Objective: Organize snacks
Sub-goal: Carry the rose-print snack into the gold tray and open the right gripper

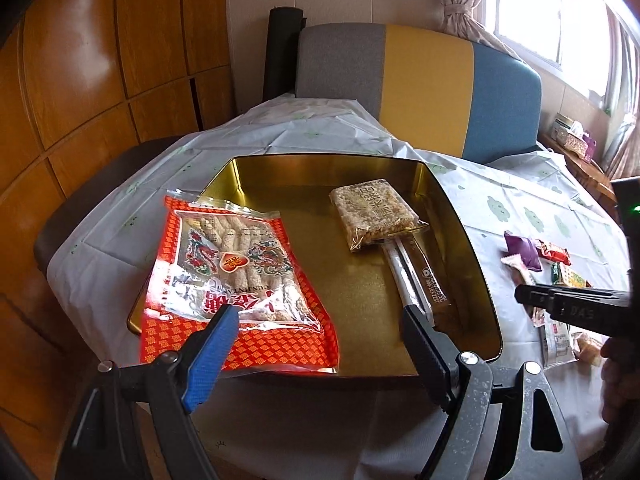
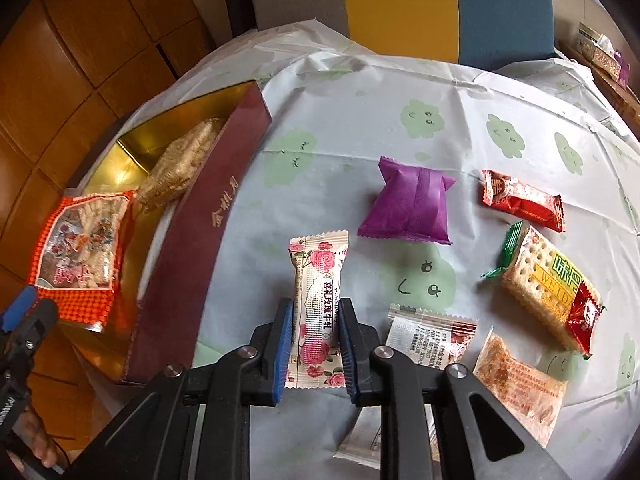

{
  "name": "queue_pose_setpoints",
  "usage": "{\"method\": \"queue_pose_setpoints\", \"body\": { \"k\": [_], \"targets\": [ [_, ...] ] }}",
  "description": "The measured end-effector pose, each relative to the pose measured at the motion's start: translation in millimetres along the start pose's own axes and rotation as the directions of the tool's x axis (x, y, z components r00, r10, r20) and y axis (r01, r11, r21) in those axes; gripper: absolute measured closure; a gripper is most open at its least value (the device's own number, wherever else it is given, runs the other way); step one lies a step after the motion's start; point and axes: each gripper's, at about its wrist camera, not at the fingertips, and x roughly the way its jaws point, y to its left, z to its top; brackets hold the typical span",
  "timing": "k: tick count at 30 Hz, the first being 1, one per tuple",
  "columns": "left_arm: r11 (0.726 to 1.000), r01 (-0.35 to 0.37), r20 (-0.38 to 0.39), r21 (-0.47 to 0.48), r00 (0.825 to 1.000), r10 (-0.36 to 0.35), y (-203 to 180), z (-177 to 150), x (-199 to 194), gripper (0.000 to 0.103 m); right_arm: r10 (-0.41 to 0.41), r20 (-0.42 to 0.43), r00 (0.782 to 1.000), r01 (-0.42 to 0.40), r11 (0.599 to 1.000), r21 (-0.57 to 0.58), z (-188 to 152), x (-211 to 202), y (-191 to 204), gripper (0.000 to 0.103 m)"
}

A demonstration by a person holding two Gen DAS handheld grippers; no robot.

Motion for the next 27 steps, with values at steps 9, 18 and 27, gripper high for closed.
{"method": "queue_pose_setpoints", "body": {
  "k": [9,18,27],
  "targets": [
    [0.998,-0.042,0.001,-0.054,0.999,0.042,16,1,0,0.020,0.072,0.086,0.994,-0.065,0.995,-0.077,11,-42,41,0.081],
    [0.995,-0.061,0.010,-0.080,0.998,0.062,31,0,-2,0.020,0.223,0.068,0.972,-0.211,0.966,-0.152,19,-44,101,0.077],
    [0.995,-0.062,0.000,-0.083,0.998,0.062,34,-2,1,0.020,0.190,0.032,0.981,-0.181,0.967,-0.177,8,-29,110,0.071]
  ]
}}
